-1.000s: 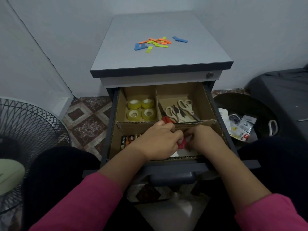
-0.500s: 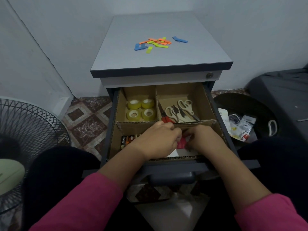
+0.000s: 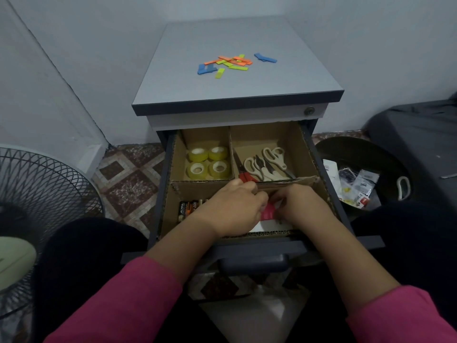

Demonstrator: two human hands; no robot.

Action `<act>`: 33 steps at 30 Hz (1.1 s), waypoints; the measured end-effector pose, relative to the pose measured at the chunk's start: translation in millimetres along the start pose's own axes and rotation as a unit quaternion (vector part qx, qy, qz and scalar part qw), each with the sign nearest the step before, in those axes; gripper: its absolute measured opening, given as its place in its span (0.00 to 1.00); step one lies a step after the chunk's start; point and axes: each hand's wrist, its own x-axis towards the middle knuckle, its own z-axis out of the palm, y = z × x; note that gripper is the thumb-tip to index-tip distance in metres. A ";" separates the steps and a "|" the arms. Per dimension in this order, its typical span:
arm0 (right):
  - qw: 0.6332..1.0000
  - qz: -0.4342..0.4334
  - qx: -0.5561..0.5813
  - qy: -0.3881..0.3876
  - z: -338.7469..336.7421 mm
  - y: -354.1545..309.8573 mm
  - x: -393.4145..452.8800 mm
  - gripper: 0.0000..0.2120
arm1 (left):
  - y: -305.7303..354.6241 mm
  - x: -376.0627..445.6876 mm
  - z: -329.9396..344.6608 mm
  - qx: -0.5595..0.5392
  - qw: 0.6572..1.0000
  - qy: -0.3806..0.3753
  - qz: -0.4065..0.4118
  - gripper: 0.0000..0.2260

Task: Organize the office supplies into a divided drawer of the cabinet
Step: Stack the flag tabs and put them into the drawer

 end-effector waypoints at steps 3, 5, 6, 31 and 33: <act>1.000 -0.002 0.004 0.007 -0.9 -0.1 -1.4 0.16 | 0.7 -0.6 -1.9 -0.007 1.000 0.001 -0.001 0.10; 1.000 0.001 0.002 0.000 -2.0 -0.8 -2.1 0.16 | 0.0 -0.5 -1.6 -0.014 1.000 0.007 0.000 0.09; 1.000 0.002 0.000 -0.007 -2.5 -1.3 -2.4 0.17 | -0.6 -0.4 -0.8 -0.017 1.000 0.006 0.001 0.09; 1.000 0.000 -0.002 0.020 1.9 3.6 1.8 0.15 | -0.8 0.1 2.2 -0.001 1.000 0.014 -0.007 0.11; 1.000 -0.002 -0.006 0.017 2.1 3.4 2.0 0.15 | 0.0 -0.3 1.6 0.001 1.000 0.013 -0.008 0.11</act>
